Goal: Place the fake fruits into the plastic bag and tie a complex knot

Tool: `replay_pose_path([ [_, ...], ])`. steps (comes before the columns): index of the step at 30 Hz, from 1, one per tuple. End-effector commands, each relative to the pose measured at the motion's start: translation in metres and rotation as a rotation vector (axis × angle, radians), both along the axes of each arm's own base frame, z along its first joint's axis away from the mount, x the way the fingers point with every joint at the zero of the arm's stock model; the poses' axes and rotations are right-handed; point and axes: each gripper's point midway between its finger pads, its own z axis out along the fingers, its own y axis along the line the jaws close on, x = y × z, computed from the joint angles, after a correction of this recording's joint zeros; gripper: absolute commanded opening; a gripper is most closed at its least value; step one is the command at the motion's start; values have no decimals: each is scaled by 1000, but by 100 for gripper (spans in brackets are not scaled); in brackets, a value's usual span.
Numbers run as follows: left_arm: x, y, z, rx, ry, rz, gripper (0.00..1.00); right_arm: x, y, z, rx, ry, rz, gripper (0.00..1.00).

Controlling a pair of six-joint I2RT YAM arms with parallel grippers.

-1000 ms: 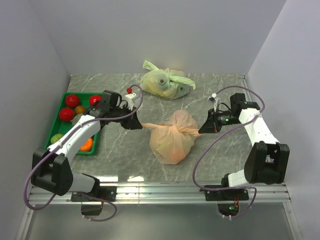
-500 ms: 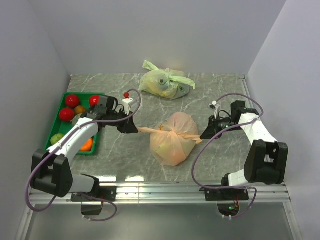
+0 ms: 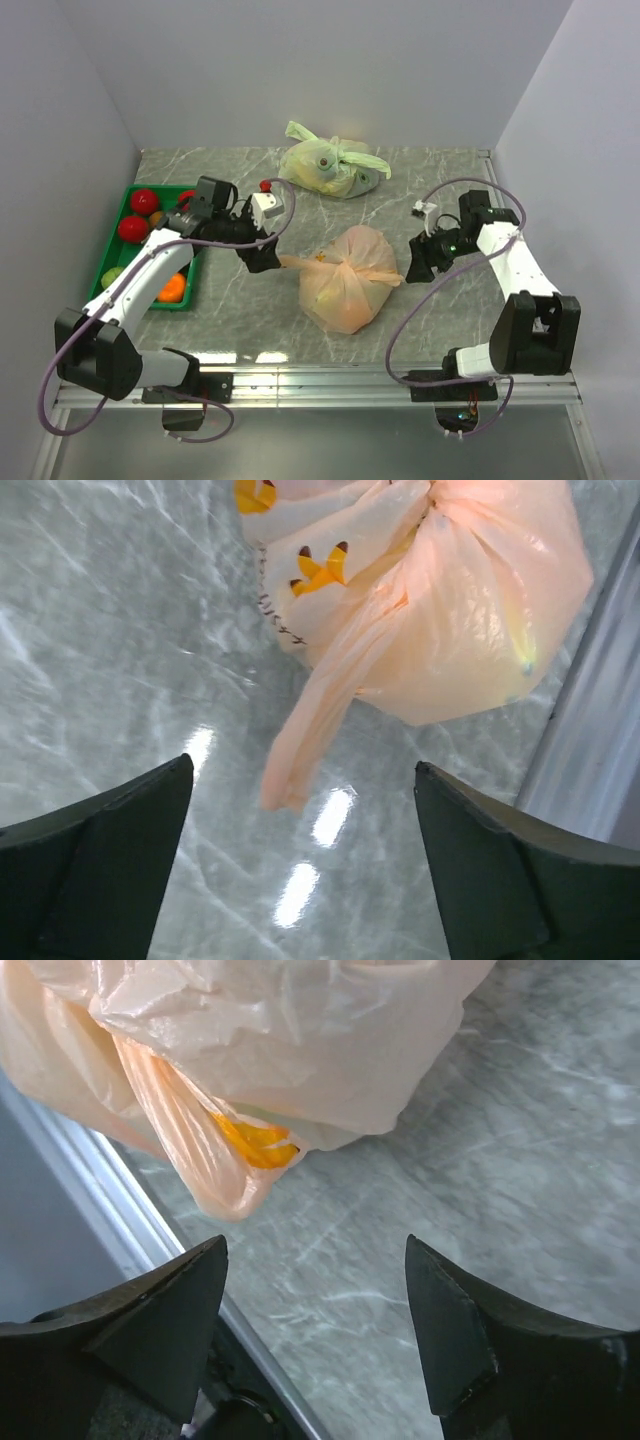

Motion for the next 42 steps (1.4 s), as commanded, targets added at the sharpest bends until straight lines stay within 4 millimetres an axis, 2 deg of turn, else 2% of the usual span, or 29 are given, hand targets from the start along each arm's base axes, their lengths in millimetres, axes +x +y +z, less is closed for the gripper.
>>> replay_pose_path([
  [1, 1, 7, 22, 49, -145, -85, 99, 17, -5, 18, -120, -147, -1, 79],
  [2, 0, 8, 22, 62, -163, -102, 99, 17, -4, 17, -142, -160, 7, 79],
  [3, 2, 9, 21, 80, -196, -125, 99, 18, 7, 18, -145, -184, 48, 79],
  [5, 7, 11, 22, 94, -238, -124, 99, 17, 15, 19, -158, -203, 74, 79],
  [6, 7, 12, 18, 108, -259, -148, 99, 16, 26, 19, -156, -219, 113, 79],
  [9, 1, 12, 9, 130, -291, -231, 99, 16, 39, 12, -175, -241, 173, 78],
  [12, 3, 9, 0, 140, -298, -261, 99, 11, 50, 5, -182, -227, 232, 73],
  [17, 11, -2, -16, 161, -291, -288, 99, -4, 62, -10, -186, -188, 309, 56],
  [22, 14, -14, -29, 164, -284, -315, 96, -16, 61, -29, -211, -149, 333, 40],
  [26, 9, -27, -44, 187, -293, -376, 95, -16, 61, -31, -209, -138, 337, 36],
  [28, 13, -34, -48, 193, -315, -382, 95, -15, 62, -29, -205, -139, 336, 23],
  [30, 16, -40, -56, 223, -325, -372, 95, -12, 65, -24, -198, -147, 340, 17],
  [31, 19, -44, -62, 235, -328, -377, 95, -12, 65, -22, -198, -150, 338, 7],
  [32, 22, -47, -66, 264, -333, -369, 91, -9, 64, -19, -201, -160, 333, 2],
  [34, 27, -49, -78, 304, -319, -354, 79, -9, 64, -17, -207, -167, 330, 0],
  [36, 33, -47, -81, 336, -291, -323, 42, -7, 59, -15, -227, -183, 313, 0],
  [37, 34, -45, -83, 347, -265, -300, 1, -6, 56, -14, -239, -193, 302, 0],
  [40, 32, -30, -67, 307, -204, -207, 0, 5, 37, -10, -312, -246, 229, 0],
  [42, 35, -11, -59, 294, -193, -119, 0, 12, 25, -4, -342, -265, 181, 0],
])
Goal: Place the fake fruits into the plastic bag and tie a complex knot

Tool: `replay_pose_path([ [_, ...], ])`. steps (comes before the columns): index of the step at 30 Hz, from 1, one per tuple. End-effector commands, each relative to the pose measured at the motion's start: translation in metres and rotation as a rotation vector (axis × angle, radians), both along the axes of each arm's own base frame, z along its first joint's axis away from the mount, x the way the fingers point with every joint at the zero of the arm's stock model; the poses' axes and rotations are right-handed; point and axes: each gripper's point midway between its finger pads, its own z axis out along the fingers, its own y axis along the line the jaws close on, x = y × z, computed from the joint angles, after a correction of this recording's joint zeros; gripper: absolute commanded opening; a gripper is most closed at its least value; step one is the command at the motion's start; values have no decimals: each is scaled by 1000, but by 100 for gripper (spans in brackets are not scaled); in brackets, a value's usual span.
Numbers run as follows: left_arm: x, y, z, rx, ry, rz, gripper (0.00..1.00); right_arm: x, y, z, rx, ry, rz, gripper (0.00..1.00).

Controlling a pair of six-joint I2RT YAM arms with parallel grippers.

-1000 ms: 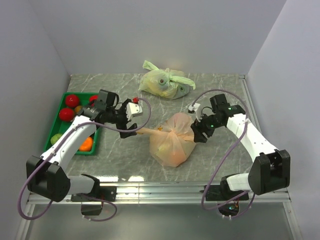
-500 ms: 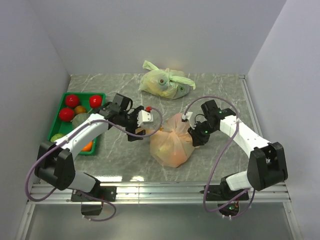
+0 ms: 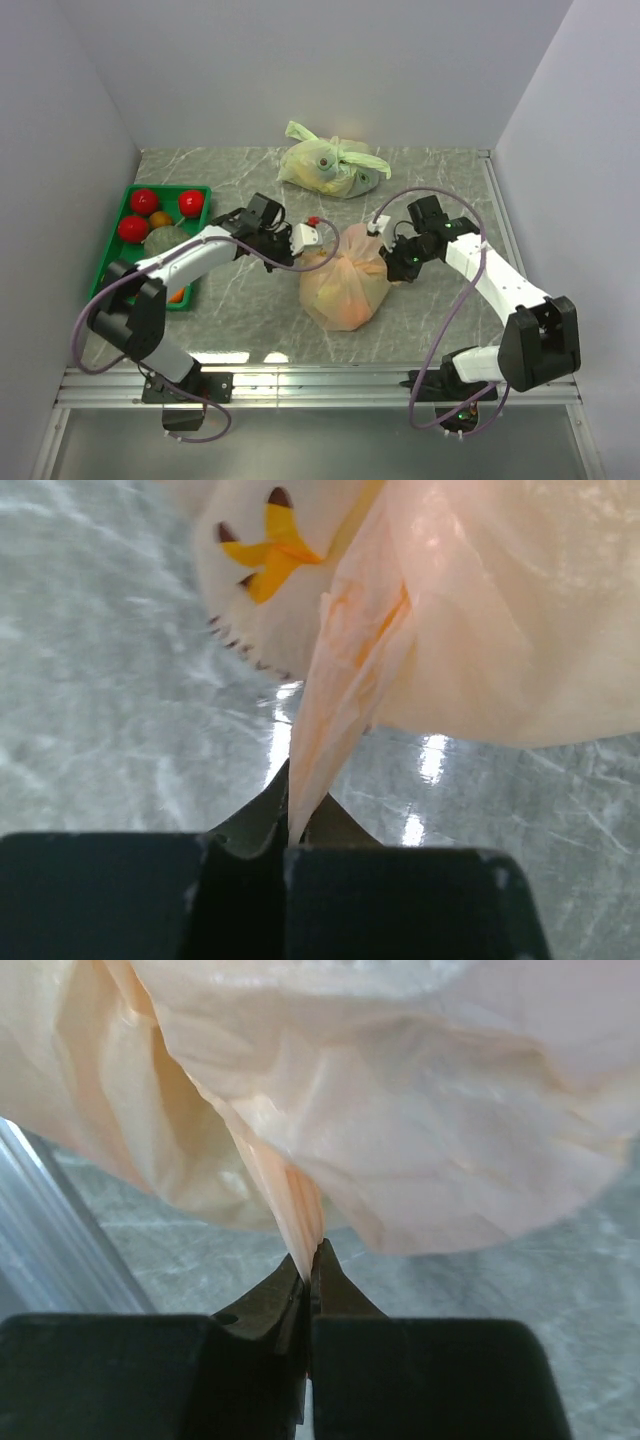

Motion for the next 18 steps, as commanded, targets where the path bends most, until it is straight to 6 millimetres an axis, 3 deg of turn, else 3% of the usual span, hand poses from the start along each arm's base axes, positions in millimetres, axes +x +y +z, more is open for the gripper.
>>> replay_pose_path([
  [1, 21, 38, 48, -34, -93, 205, 0, 26, -41, 20, -99, -116, -145, 0],
  [5, 29, 81, 65, -28, -156, 318, 0, 39, -67, 34, -143, -147, -208, 0],
  [12, 48, 117, 105, -51, -235, 416, 0, 81, -114, 68, -213, -292, -335, 0],
  [14, 50, 127, 102, -40, -237, 425, 0, 84, -122, 64, -231, -299, -344, 0],
  [15, 50, 131, 98, -35, -233, 428, 0, 85, -138, 58, -253, -290, -373, 0],
  [18, 49, 140, 71, -6, -209, 434, 0, 78, -149, 20, -292, -241, -378, 0],
])
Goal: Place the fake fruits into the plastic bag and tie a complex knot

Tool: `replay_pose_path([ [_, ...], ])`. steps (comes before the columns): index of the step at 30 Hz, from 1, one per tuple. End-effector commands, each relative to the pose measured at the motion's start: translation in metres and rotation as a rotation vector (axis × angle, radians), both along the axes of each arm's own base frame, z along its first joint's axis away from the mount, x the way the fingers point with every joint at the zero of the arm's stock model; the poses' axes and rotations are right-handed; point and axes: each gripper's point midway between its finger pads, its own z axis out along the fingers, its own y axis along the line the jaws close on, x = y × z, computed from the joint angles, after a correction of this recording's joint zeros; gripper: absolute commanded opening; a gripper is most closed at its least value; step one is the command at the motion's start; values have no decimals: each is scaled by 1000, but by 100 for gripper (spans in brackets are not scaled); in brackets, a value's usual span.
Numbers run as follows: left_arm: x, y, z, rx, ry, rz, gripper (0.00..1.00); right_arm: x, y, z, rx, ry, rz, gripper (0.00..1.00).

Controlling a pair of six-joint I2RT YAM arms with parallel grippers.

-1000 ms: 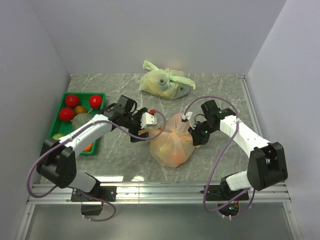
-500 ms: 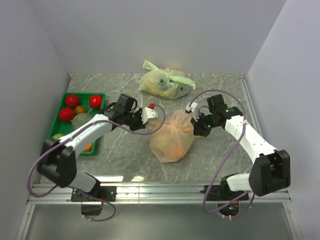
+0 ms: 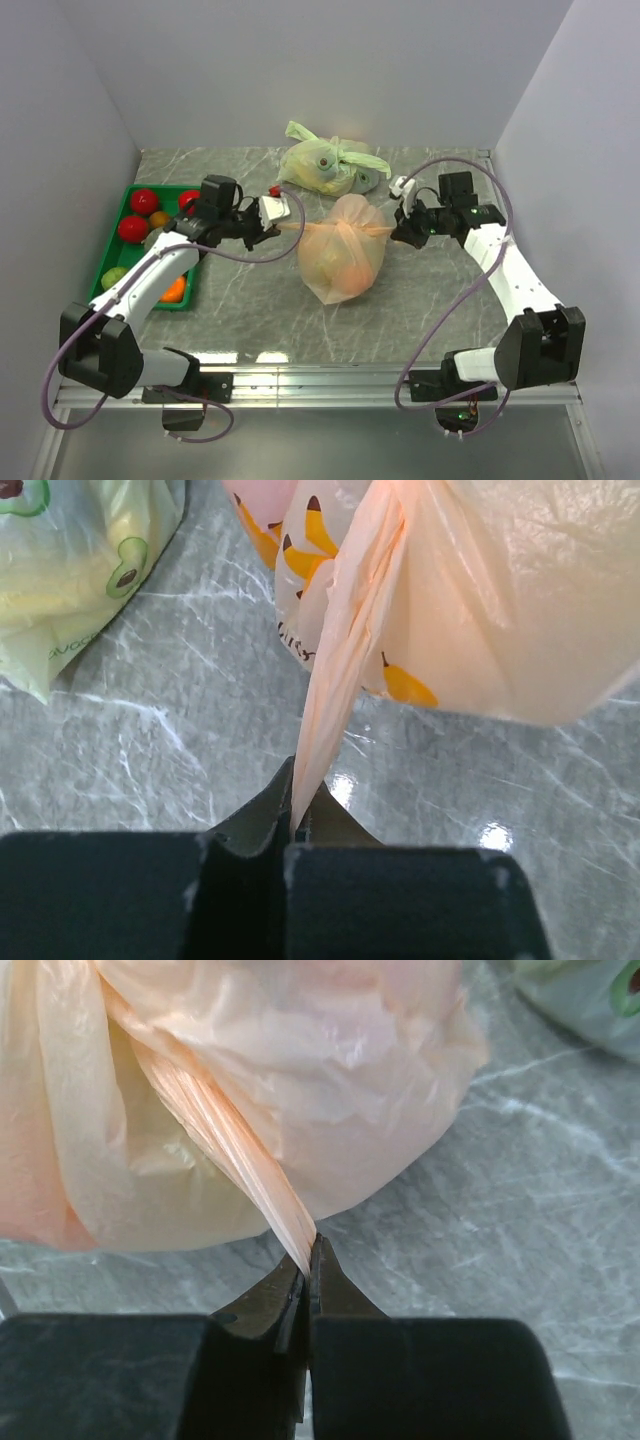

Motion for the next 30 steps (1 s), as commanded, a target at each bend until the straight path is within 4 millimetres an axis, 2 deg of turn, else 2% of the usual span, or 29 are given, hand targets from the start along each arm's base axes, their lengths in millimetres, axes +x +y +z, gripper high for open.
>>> replay_pose_path([
  [1, 10, 106, -51, 247, 77, 315, 0, -6, -141, -72, -445, 133, -370, 0],
  [3, 10, 107, -69, 259, 96, 313, 0, -15, -143, -108, -463, 185, -368, 0],
  [4, 5, 108, -83, 266, 127, 310, 0, -18, -143, -119, -471, 205, -366, 0],
  [6, 5, 104, -97, 264, 159, 293, 0, -23, -141, -139, -461, 257, -368, 0],
  [7, 4, 101, -100, 252, 182, 295, 0, -24, -137, -143, -443, 274, -362, 0],
  [10, 6, 87, -103, 238, 199, 272, 0, -21, -125, -137, -401, 304, -348, 0],
  [12, 10, 77, -96, 226, 179, 260, 0, -12, -115, -119, -376, 274, -333, 0],
  [13, 19, 70, -83, 192, 159, 268, 0, -8, -111, -110, -360, 261, -328, 0],
  [14, 25, 66, -74, 174, 151, 272, 0, 6, -107, -90, -329, 222, -331, 0],
  [15, 33, 62, -69, 159, 154, 280, 0, 14, -103, -80, -310, 211, -341, 0],
  [16, 49, 58, -46, 123, 115, 297, 0, 23, -102, -69, -298, 191, -349, 0],
  [17, 59, 57, -37, 115, 92, 310, 0, 42, -101, -44, -273, 131, -364, 0],
  [18, 68, 58, -34, 111, 84, 322, 0, 52, -99, -37, -254, 125, -382, 0],
  [19, 82, 57, -16, 93, 37, 331, 0, 60, -99, -28, -242, 104, -390, 0],
  [20, 90, 59, -10, 86, 18, 342, 0, 72, -98, -13, -226, 58, -403, 0],
  [21, 97, 59, -15, 94, 28, 343, 0, 75, -97, -13, -220, 64, -403, 0],
  [22, 104, 59, -9, 97, 9, 341, 0, 77, -96, -15, -223, 70, -399, 0],
  [24, 110, 59, -17, 109, 19, 338, 0, 76, -95, -29, -240, 123, -383, 0],
  [29, 108, 52, -44, 90, 81, 334, 0, 57, -98, -83, -286, 242, -372, 0],
  [30, 104, 48, -54, 85, 131, 323, 0, 55, -88, -88, -285, 257, -352, 0],
])
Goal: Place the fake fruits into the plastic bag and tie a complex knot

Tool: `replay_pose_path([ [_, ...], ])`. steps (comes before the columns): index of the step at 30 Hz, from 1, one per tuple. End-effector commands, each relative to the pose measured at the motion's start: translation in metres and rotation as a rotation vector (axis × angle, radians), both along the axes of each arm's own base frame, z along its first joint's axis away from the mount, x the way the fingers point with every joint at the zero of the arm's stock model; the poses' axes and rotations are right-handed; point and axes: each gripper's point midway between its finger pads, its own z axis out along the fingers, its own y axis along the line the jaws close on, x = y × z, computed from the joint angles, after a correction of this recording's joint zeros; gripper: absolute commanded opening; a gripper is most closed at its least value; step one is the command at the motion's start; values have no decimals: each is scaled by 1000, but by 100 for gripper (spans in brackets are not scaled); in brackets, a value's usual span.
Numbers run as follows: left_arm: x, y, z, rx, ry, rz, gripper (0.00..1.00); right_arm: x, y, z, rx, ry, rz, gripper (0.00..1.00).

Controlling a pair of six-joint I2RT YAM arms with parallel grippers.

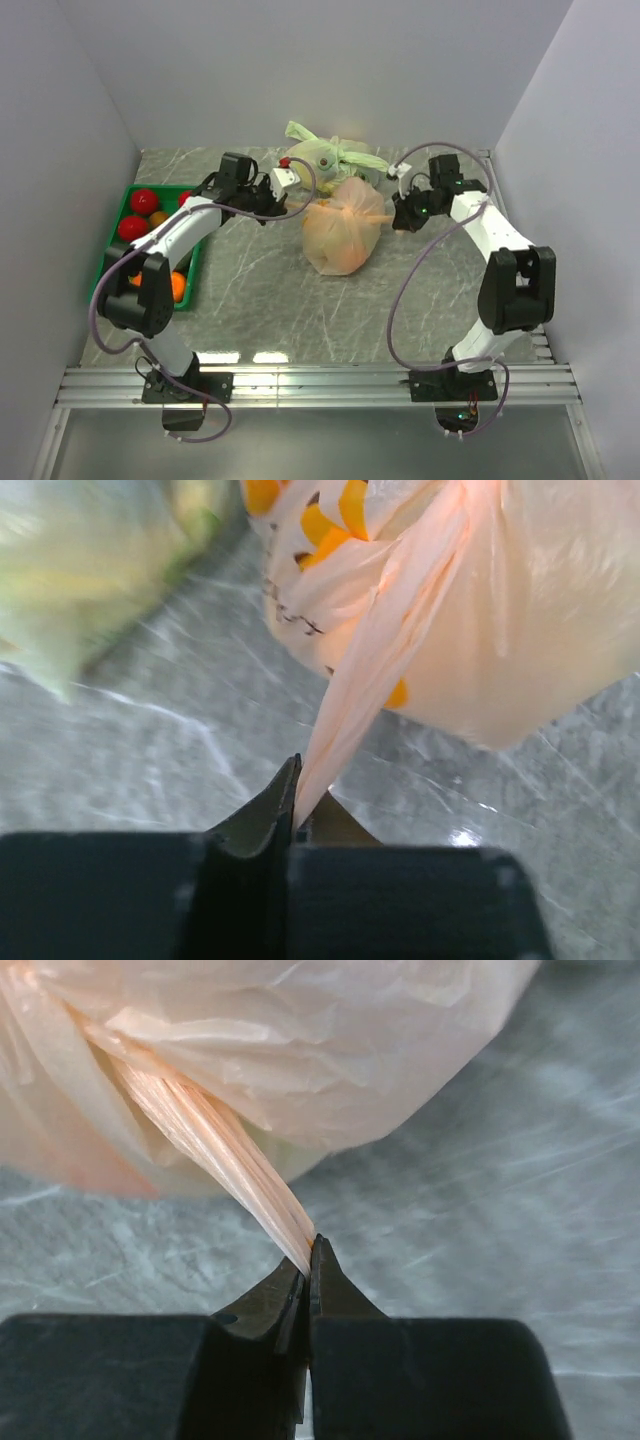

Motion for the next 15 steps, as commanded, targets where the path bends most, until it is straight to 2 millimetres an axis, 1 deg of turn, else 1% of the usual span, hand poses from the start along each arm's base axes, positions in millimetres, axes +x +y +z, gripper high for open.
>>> replay_pose_path([
  [1, 17, 57, -23, 86, 94, 216, 9, -10, -66, -46, -231, 131, -190, 0],
  [2, 17, 54, -22, 77, 112, 217, 20, -10, -64, -45, -209, 149, -211, 13],
  [3, 15, 53, -20, 64, 130, 221, 28, -10, -60, -41, -189, 151, -210, 21],
  [4, 15, 50, -11, 34, 133, 225, 40, -7, -58, -32, -170, 138, -215, 29],
  [5, 14, 48, -4, 15, 129, 229, 46, -7, -54, -20, -141, 122, -228, 47],
  [6, 11, 46, 13, -12, 101, 231, 57, -7, -51, -11, -125, 108, -226, 55],
  [7, 10, 45, 26, -39, 90, 241, 71, -7, -47, 4, -100, 97, -222, 67],
  [8, 8, 45, 37, -61, 80, 255, 78, -9, -44, 23, -76, 67, -236, 82],
  [9, 4, 46, 59, -94, 50, 276, 84, -10, -43, 36, -58, 46, -242, 83],
  [10, 2, 47, 75, -127, 54, 306, 97, -10, -42, 53, -38, 12, -245, 84],
  [11, -3, 49, 95, -152, 32, 322, 98, -16, -41, 75, -4, -27, -266, 86],
  [13, -7, 56, 123, -220, 34, 407, 99, -21, -40, 99, 36, -74, -298, 91],
  [14, -10, 64, 129, -229, 39, 466, 99, -29, -38, 115, 68, -96, -331, 96],
  [15, -16, 68, 147, -264, 30, 505, 99, -31, -47, 120, 79, -106, -375, 98],
])
